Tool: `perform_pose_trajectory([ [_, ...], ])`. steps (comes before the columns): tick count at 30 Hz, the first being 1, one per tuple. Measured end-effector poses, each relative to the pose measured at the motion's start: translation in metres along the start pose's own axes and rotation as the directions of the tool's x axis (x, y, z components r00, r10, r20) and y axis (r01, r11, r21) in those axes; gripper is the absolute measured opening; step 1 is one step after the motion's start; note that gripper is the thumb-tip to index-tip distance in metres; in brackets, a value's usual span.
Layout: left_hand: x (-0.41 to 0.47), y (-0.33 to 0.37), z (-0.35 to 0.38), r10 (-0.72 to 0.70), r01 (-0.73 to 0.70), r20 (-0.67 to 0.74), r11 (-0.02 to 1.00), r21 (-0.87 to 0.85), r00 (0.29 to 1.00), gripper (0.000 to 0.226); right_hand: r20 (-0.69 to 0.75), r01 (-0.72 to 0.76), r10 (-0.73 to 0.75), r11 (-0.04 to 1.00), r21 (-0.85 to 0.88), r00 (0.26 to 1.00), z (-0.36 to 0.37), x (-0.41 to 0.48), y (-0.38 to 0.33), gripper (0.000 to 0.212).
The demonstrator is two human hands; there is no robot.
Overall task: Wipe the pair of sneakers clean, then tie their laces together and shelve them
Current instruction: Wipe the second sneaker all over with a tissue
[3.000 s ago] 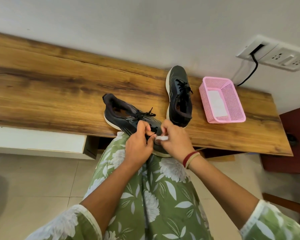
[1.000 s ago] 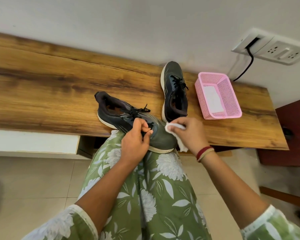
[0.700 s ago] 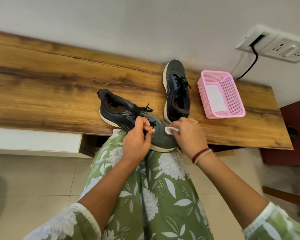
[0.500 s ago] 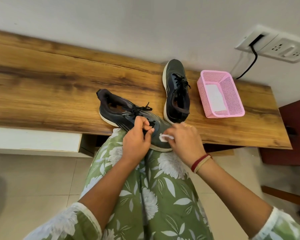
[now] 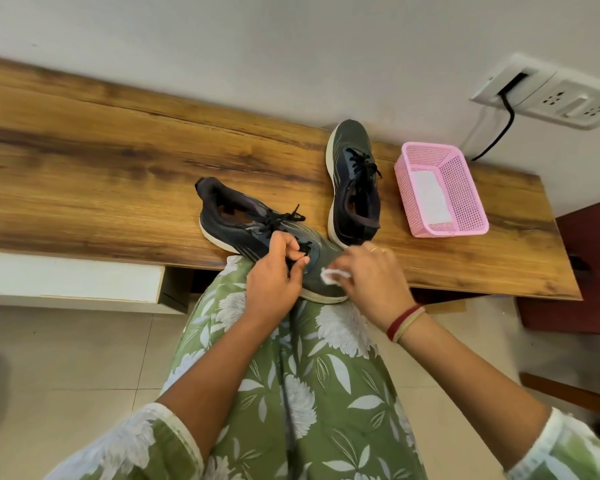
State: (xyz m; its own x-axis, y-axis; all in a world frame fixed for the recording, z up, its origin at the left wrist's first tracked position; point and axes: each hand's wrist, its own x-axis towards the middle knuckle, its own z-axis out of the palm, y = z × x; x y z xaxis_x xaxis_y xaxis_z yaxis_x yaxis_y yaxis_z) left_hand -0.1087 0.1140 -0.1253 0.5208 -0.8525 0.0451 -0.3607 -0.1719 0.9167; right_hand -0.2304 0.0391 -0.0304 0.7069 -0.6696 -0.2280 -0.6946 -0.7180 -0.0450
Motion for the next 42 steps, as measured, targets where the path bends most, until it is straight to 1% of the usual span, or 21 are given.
perform_pose_trajectory([
  [2, 0.0, 0.001, 0.0, -0.004, 0.004, 0.0, 1.0, 0.002, 1.0, 0.032, -0.047, -0.075, 0.074, 0.997, -0.029, 0.996, -0.002, 0.004, 0.008, 0.021],
  [3, 0.0, 0.001, -0.001, -0.004, 0.004, -0.007, 1.0, 0.003, 1.0, 0.033, -0.029, -0.052, 0.052, 0.999, 0.007, 0.998, -0.002, 0.003, 0.006, 0.021],
  [6, 0.0, 0.0, 0.0, -0.019, 0.019, -0.012, 1.0, -0.009, 1.0, 0.033, 0.052, 0.155, -0.162, 0.981, 0.114, 0.985, 0.003, -0.013, -0.015, 0.018],
  [7, 0.0, 0.001, -0.001, -0.021, 0.021, -0.009, 1.0, -0.017, 1.0, 0.033, 0.018, 0.206, -0.209, 0.972, 0.11, 0.978, 0.006, -0.02, -0.017, 0.017],
  [8, 0.0, 0.001, -0.001, -0.02, 0.02, -0.005, 1.0, -0.023, 1.0, 0.032, -0.077, 0.225, -0.218, 0.968, 0.112, 0.973, 0.01, -0.024, -0.012, 0.016],
  [10, 0.0, 0.003, -0.001, -0.023, 0.023, -0.006, 1.0, -0.021, 1.0, 0.031, -0.31, 0.187, -0.112, 0.956, 0.225, 0.944, 0.016, -0.029, 0.001, 0.017],
  [11, 0.0, 0.003, -0.002, -0.025, 0.025, -0.007, 1.0, -0.017, 1.0, 0.029, -0.387, 0.16, -0.034, 0.941, 0.299, 0.921, 0.018, -0.028, 0.007, 0.02],
  [13, 0.0, 0.003, -0.003, -0.017, 0.017, -0.007, 1.0, -0.005, 1.0, 0.028, -0.449, 0.119, 0.072, 0.916, 0.383, 0.89, 0.017, -0.024, 0.009, 0.026],
  [14, -0.001, 0.003, -0.003, -0.014, 0.014, -0.005, 1.0, -0.005, 1.0, 0.028, -0.443, 0.102, 0.088, 0.916, 0.387, 0.892, 0.017, -0.021, 0.008, 0.029],
  [15, -0.001, 0.004, -0.003, -0.019, 0.019, 0.0, 1.0, -0.012, 1.0, 0.028, -0.412, 0.105, 0.065, 0.92, 0.378, 0.909, 0.017, -0.018, 0.006, 0.03],
  [16, 0.0, 0.005, -0.003, -0.03, 0.03, 0.004, 0.999, -0.028, 1.0, 0.027, -0.371, 0.137, 0.004, 0.926, 0.351, 0.929, 0.017, -0.014, 0.004, 0.029],
  [17, 0.001, 0.006, -0.004, -0.051, 0.051, 0.006, 0.997, -0.06, 0.999, 0.027, -0.322, 0.196, -0.092, 0.931, 0.307, 0.942, 0.017, -0.012, 0.001, 0.027],
  [19, 0.004, 0.006, -0.006, -0.121, 0.122, 0.016, 0.979, -0.165, 0.993, 0.028, -0.237, 0.336, -0.288, 0.921, 0.196, 0.928, 0.017, -0.008, -0.001, 0.027],
  [21, 0.01, 0.003, -0.009, -0.206, 0.216, 0.067, 0.936, -0.276, 0.976, 0.034, -0.179, 0.398, -0.37, 0.903, 0.162, 0.912, 0.017, -0.002, -0.001, 0.032],
  [24, 0.014, -0.001, -0.011, -0.239, 0.268, 0.126, 0.899, -0.345, 0.963, 0.042, -0.077, 0.415, -0.408, 0.899, 0.142, 0.91, 0.018, 0.005, -0.001, 0.021],
  [28, 0.013, -0.001, -0.011, -0.237, 0.28, 0.158, 0.891, -0.359, 0.958, 0.039, 0.024, 0.435, -0.44, 0.894, 0.107, 0.898, 0.003, 0.007, 0.019, 0.028],
  [32, 0.014, -0.003, -0.011, -0.244, 0.287, 0.163, 0.889, -0.357, 0.956, 0.036, -0.045, 0.438, -0.437, 0.884, 0.162, 0.898, -0.002, 0.012, 0.01, 0.024],
  [36, 0.011, 0.0, -0.012, -0.25, 0.295, 0.163, 0.871, -0.394, 0.954, 0.036, -0.093, 0.463, -0.454, 0.869, 0.177, 0.886, 0.022, 0.011, -0.013, 0.032],
  [37, 0.011, 0.001, -0.012, -0.254, 0.3, 0.166, 0.867, -0.397, 0.953, 0.035, -0.086, 0.466, -0.458, 0.869, 0.169, 0.885, 0.023, 0.011, -0.011, 0.032],
  [39, 0.012, 0.003, -0.012, -0.25, 0.297, 0.168, 0.871, -0.391, 0.954, 0.035, -0.037, 0.461, -0.461, 0.877, 0.132, 0.887, 0.015, 0.006, 0.0, 0.021],
  [42, 0.012, 0.003, -0.012, -0.244, 0.287, 0.162, 0.889, -0.356, 0.956, 0.036, -0.036, 0.467, -0.466, 0.879, 0.094, 0.884, 0.003, -0.001, 0.016, 0.023],
])
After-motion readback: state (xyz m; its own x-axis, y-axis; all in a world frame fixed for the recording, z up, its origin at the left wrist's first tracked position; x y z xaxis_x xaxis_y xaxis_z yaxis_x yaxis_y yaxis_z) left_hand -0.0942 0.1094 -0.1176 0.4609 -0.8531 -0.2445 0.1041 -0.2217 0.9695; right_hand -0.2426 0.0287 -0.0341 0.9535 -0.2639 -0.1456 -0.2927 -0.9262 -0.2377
